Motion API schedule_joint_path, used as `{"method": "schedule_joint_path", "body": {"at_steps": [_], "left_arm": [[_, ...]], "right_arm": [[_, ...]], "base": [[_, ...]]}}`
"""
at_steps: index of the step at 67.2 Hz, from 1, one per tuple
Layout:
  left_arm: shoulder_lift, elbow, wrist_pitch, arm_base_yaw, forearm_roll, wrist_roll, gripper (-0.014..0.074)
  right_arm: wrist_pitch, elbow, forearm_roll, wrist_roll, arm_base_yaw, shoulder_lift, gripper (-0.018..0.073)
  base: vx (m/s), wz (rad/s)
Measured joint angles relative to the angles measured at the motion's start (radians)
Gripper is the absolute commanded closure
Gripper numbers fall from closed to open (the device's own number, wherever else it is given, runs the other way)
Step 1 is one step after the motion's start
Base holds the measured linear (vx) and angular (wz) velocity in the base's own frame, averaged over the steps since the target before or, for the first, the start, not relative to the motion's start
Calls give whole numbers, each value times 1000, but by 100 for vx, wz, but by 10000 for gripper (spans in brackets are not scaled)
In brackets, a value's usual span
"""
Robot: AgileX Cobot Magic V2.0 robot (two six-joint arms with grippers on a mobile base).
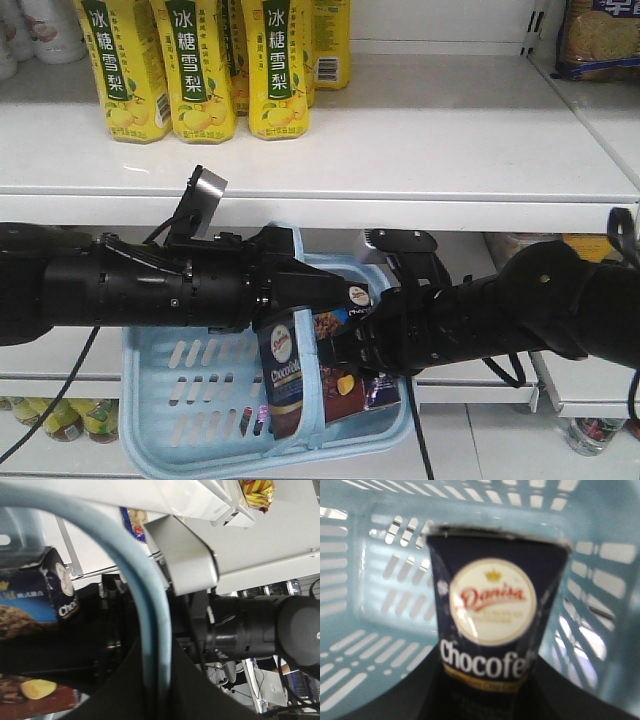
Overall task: Left arm holds basket, right arm returns cookies
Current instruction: 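Close the right gripper on the top of the Chocofello box, then lift the box out of the basket with the right gripper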
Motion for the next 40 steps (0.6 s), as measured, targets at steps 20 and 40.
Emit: {"method": "schedule_joint_path", "body": {"at_steps": [20,40], "left_arm": [[0,0,1,0,0,0,600],[0,0,1,0,0,1,600]], "right_arm": [[86,1,-10,12,-115,-102,384],[197,0,-42,17,-120,-183,384]], "base": [[0,0],[0,0]]}}
